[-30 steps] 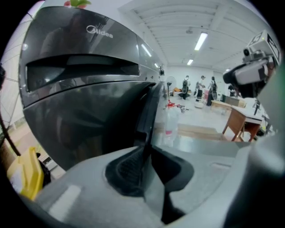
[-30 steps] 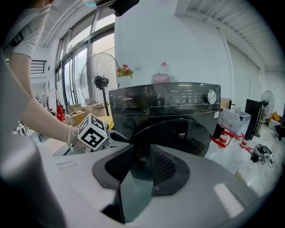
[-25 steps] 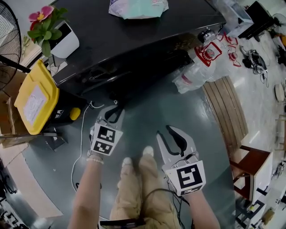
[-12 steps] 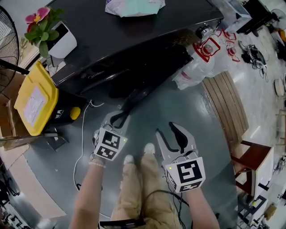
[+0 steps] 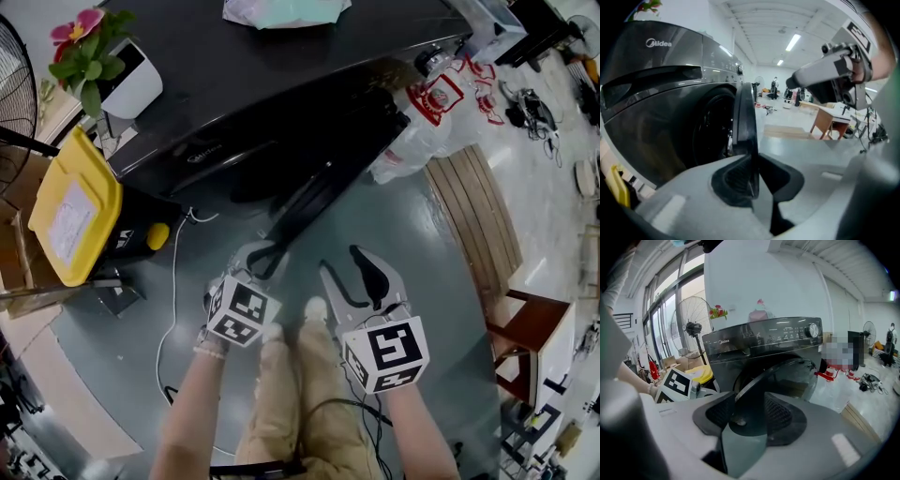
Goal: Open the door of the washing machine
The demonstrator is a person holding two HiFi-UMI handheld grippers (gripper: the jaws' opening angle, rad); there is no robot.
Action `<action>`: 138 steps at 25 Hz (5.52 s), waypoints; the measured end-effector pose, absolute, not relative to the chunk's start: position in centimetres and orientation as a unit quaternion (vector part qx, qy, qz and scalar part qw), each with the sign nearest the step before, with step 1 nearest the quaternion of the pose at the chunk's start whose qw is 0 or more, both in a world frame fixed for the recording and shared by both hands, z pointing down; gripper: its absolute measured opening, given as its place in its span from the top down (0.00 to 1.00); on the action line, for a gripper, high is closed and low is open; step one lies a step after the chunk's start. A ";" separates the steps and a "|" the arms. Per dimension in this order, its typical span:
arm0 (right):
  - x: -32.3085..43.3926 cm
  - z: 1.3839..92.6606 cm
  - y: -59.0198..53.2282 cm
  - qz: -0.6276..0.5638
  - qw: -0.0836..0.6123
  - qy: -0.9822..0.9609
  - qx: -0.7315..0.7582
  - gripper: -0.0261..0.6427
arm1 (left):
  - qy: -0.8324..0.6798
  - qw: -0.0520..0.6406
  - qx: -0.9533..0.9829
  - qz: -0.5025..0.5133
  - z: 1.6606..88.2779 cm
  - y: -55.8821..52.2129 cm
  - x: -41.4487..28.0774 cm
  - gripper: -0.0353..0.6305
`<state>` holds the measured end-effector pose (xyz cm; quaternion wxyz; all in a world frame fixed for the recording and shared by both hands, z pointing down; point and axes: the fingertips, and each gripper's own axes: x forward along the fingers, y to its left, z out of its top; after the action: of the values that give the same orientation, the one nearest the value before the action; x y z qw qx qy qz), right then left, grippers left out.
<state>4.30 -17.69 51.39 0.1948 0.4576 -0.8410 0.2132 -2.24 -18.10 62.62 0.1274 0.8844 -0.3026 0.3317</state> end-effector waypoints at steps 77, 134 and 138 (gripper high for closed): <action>26.5 57.8 -10.9 0.278 0.287 -0.650 0.646 0.83 | -0.352 0.113 0.900 0.230 47.7 -16.2 -1.7 0.96; 10.0 26.6 -11.1 0.110 0.147 -0.839 0.512 0.96 | -0.436 0.073 0.881 0.167 23.1 -8.7 -11.6 0.96; 9.0 25.2 -10.4 0.096 0.148 -0.849 0.499 0.95 | -0.439 0.075 0.881 0.159 22.2 -7.7 -11.7 0.96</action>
<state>8.99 -10.41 25.20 0.1482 0.4988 -0.8485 0.0962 -11.68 -7.70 22.20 0.0753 0.8809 -0.4395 0.1589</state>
